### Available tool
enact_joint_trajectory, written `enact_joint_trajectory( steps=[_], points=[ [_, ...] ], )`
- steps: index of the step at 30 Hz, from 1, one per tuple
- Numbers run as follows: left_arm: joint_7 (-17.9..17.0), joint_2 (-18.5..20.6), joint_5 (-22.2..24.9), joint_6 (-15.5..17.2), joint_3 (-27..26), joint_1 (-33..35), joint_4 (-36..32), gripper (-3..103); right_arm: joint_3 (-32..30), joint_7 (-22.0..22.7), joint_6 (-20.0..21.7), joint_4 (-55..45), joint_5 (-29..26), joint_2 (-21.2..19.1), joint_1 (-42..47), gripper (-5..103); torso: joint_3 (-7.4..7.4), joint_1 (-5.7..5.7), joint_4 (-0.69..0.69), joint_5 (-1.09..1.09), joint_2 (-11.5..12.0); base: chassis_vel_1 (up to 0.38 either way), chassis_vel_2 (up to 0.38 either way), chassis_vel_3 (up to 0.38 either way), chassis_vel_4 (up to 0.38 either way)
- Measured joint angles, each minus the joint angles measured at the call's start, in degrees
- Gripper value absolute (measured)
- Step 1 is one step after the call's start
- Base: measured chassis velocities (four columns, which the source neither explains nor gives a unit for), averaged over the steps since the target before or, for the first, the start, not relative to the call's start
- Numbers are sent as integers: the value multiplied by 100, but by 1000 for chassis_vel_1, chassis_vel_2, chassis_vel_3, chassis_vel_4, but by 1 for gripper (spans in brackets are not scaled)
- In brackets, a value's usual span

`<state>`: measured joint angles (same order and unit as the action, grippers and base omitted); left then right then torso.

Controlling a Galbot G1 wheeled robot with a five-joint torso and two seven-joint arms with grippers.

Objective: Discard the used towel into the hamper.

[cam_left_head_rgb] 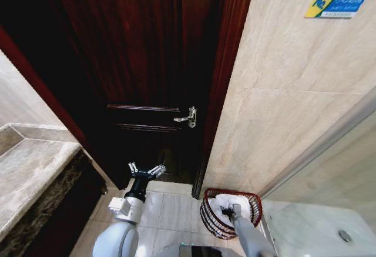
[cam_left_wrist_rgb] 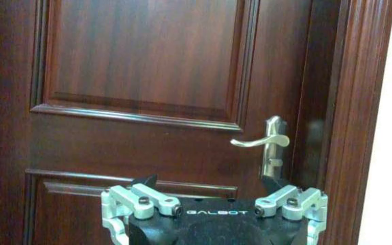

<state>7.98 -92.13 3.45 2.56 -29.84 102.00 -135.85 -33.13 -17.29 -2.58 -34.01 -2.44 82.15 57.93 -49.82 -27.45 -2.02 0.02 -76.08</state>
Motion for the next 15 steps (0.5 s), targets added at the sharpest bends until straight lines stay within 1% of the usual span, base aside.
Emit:
enact_joint_trajectory(
  steps=[1, 3, 4, 5, 6, 7, 8, 9, 11, 13, 14, 15],
  points=[
    [0, 0, 0, 0, 0, 0, 0, 100, 4, -23, 43, -476, -67, -46, 272, 45, 0, 0, -2, 4, 0, 0, 0, 0, 0],
    [0, 0, 0, 0, 0, 0, 0, 100, -10, -8, 63, -1278, -188, -146, 767, 55, 1, 0, -2, 0, 0, 0, 0, 0, 0],
    [0, 0, 0, 0, 0, 0, 0, 100, -10, -8, 63, -1278, -188, -146, 767, 55, 1, 0, -2, 0, 0, 0, 0, 0, 0],
    [0, 0, 0, 0, 0, 0, 0, 100, -22, 37, 14, -1769, -285, -194, 1116, 55, 1, 0, -1, 1, 0, 0, 0, 0, 0],
    [0, 0, 0, 0, -1, 0, 0, 100, -22, 54, -3, -2106, -364, -248, 1361, 61, 1, 0, 0, 3, 0, 0, 0, 0, 0],
    [0, 0, 0, 0, 0, 0, 0, 100, -26, 65, -7, -2559, -473, -323, 1678, 66, 1, 0, 2, 2, 0, 0, 0, 0, 0],
    [0, 0, 0, 0, 0, 0, 0, 100, -26, 65, -7, -2559, -473, -323, 1678, 66, 1, 0, 2, 2, 0, 0, 0, 0, 0],
    [0, 1, 0, 0, 0, 0, 0, 100, -54, 70, -20, -2946, -542, -387, 1939, 72, 1, 0, 2, -4, 0, 0, 0, 0, 0],
    [0, 0, 0, 0, 0, 0, 0, 100, -126, 68, -76, -3712, -689, -493, 2502, 83, 2, 1, 1, 0, 0, 0, 0, 0, 0],
    [0, 0, 0, 0, -1, 0, 0, 100, -144, 68, -110, -3909, -749, -525, 2661, 83, 2, 1, 1, 0, 0, 0, 0, 0, 0],
    [0, 0, 0, 0, 0, 0, 0, 100, -190, 75, -233, -4225, -827, -578, 2916, 93, 2, 0, 0, -3, -1, 0, 0, 0, 0],
    [0, 0, 0, 0, -1, 0, 0, 100, -225, 75, -387, -4453, -908, -606, 3108, 97, 2, 0, -1, -2, 0, 0, 0, 0, 0]
  ],
)
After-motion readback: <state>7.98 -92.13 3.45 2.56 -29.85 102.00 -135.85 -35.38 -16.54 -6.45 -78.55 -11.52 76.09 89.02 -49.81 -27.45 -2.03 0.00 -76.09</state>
